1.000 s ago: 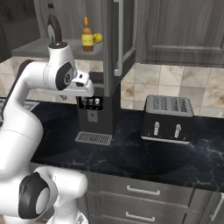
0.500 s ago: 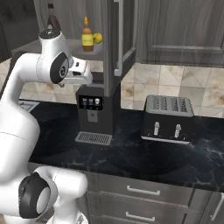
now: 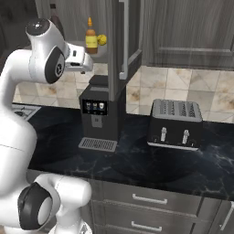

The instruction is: Pick the syrup bottle and honey bottle from the cabinet and place them next to the mug.

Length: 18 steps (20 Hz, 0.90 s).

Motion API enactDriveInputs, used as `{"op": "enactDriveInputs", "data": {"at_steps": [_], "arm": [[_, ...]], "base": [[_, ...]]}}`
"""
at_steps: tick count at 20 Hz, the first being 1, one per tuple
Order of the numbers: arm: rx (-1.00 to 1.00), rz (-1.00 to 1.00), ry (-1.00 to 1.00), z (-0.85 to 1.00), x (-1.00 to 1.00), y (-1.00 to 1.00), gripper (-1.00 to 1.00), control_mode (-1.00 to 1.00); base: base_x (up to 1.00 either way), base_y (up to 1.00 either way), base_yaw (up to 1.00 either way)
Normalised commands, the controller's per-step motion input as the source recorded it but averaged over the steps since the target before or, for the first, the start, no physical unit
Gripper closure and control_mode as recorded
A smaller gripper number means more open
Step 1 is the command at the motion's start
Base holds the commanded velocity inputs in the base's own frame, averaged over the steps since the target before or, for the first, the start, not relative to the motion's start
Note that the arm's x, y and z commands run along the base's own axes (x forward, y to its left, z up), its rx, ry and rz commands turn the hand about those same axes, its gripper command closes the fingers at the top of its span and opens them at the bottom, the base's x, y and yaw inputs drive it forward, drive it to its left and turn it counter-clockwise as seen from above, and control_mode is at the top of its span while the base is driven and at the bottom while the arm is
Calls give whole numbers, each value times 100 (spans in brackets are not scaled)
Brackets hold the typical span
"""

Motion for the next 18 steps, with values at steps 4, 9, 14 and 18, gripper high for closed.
{"op": "enactDriveInputs", "data": {"at_steps": [4, 9, 14, 18], "arm": [[-1, 0, -29, 50, 4, 12, -100, -100], [-1, 0, -23, 60, 2, 12, -100, -100], [-1, -1, -12, 62, 16, 11, -100, -100], [0, -1, 0, 24, 61, 0, -100, -100]], "base": [[0, 0, 0], [0, 0, 0], [0, 0, 0], [0, 0, 0]]}}
